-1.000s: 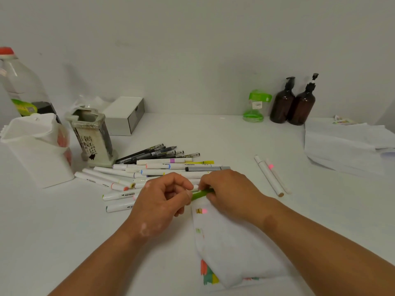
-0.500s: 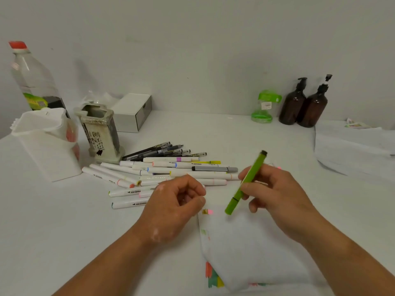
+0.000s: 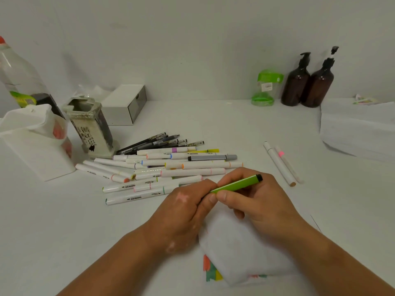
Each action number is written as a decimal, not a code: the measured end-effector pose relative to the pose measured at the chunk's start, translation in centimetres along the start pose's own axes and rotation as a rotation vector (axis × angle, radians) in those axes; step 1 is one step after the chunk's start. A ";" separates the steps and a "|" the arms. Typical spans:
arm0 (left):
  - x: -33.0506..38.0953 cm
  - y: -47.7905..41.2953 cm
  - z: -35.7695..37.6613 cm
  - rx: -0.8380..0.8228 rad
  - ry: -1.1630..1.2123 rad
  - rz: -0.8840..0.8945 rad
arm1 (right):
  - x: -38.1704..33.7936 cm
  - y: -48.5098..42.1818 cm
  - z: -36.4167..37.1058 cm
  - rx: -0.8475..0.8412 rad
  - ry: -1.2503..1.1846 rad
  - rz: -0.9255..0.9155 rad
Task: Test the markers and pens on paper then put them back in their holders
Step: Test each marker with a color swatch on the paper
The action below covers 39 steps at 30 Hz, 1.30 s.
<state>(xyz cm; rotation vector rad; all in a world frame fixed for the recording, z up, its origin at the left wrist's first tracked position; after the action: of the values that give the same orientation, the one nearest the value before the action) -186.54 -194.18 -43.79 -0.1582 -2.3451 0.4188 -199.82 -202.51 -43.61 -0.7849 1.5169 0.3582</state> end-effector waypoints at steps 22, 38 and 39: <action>-3.1 0.4 -0.3 -0.080 -0.401 -0.282 | 2.2 -0.2 -0.7 0.094 0.307 0.209; -3.3 0.5 0.0 -0.110 -0.391 -0.315 | 2.5 -0.5 -0.1 0.038 0.513 0.239; -3.2 0.5 0.0 -0.111 -0.394 -0.316 | 2.5 -0.6 -0.1 0.047 0.509 0.234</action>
<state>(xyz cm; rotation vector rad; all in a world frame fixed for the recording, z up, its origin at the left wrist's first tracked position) -184.20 -194.49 -46.07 0.2649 -2.7201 0.1733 -199.39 -203.64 -45.83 -0.6921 2.0971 0.3071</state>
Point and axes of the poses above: each hand's wrist, its own y-axis away from the middle knuckle, its own z-axis out of the palm, x = y × z, the point moved 5 cm from there along -y, towards the middle knuckle, and after that the axes turned 3 degrees about -z, right-handed, at the moved point
